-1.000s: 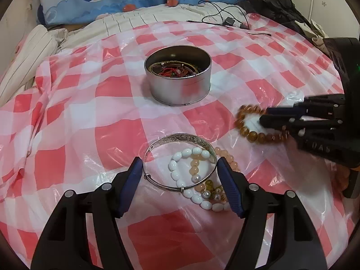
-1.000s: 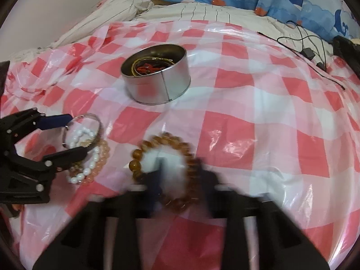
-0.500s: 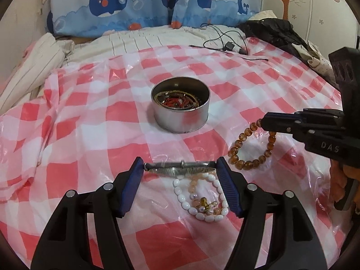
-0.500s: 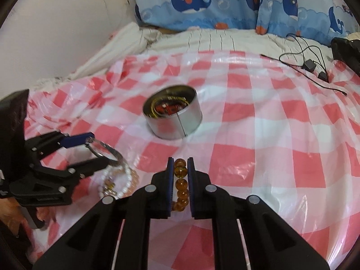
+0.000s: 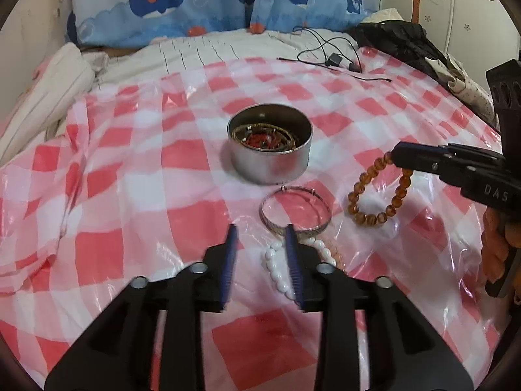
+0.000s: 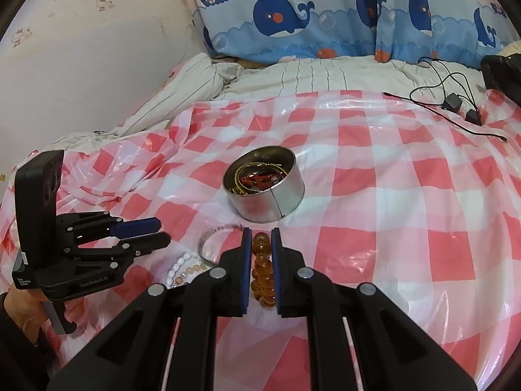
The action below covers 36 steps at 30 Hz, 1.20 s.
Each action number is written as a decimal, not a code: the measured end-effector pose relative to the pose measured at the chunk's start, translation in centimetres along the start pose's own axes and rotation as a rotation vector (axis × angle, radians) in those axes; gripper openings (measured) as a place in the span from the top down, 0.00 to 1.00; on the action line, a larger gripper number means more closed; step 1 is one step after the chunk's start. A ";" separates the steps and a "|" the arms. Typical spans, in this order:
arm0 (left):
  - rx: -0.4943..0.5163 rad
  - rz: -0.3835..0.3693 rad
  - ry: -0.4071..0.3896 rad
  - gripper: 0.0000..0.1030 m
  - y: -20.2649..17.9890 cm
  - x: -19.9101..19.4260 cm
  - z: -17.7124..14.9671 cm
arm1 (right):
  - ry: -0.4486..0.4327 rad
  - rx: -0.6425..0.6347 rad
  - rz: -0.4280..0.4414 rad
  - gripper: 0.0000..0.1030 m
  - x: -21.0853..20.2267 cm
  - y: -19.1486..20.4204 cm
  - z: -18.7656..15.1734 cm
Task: Organize jewelry
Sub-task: 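Grasp the amber bead bracelet with the right gripper while the left gripper grasps the silver bangle, then drop the silver bangle from the left gripper into the tin while the right gripper drops the amber bracelet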
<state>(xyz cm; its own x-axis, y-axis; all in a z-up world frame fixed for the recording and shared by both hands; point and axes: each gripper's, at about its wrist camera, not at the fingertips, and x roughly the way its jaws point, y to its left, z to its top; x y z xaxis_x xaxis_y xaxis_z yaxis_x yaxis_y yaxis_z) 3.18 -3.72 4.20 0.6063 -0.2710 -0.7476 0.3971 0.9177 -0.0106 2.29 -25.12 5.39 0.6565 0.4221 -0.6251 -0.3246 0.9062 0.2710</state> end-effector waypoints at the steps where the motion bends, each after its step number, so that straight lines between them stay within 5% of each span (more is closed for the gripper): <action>1: -0.001 -0.007 -0.006 0.46 0.0 0.0 0.0 | 0.002 0.001 -0.002 0.88 0.0 -0.1 0.0; 4: 0.020 0.007 -0.040 0.28 -0.6 0.3 0.2 | 0.014 0.004 -0.012 0.88 0.2 -0.2 -0.1; 11: 0.205 0.033 0.020 0.15 -4.5 4.1 0.9 | 0.032 0.032 -0.051 0.84 0.7 -1.2 -0.2; 12: 0.228 0.048 0.051 0.15 -4.9 5.3 1.1 | 0.055 0.036 -0.062 0.59 1.1 -1.4 -0.3; 14: 0.246 0.064 0.077 0.15 -5.0 6.4 1.2 | 0.097 0.042 -0.102 0.33 1.9 -1.8 -0.8; 15: 0.237 0.053 0.091 0.16 -4.9 7.0 1.3 | 0.111 0.031 -0.123 0.33 2.4 -1.9 -1.0; 17: 0.193 0.009 0.087 0.40 -4.2 7.0 1.4 | 0.175 -0.006 -0.164 0.33 3.9 -1.8 -1.7; 19: 0.143 0.006 0.071 0.40 -3.2 6.8 1.5 | 0.223 -0.058 -0.205 0.35 5.3 -1.4 -2.5; 21: 0.099 -0.008 0.048 0.40 -2.4 6.2 1.6 | 0.236 -0.094 -0.202 0.82 5.6 -0.9 -2.8; 22: 0.084 -0.014 0.037 0.40 -2.1 5.9 1.7 | 0.245 -0.095 -0.191 0.88 5.4 -0.8 -2.8; 30: 0.035 -0.045 -0.083 0.40 -1.2 1.5 4.2 | 0.088 0.015 -0.043 0.88 1.3 -1.1 -0.1; 36: 0.056 -0.039 -0.090 0.40 -1.3 2.7 6.9 | 0.008 0.039 -0.008 0.88 -0.5 -1.3 2.2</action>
<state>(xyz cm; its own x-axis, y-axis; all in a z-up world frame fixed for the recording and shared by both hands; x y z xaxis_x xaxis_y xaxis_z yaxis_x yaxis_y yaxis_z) 9.08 -7.66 6.75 0.6477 -0.3336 -0.6850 0.4583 0.8888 0.0005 3.83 -26.48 6.96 0.6538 0.4148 -0.6329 -0.2925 0.9099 0.2941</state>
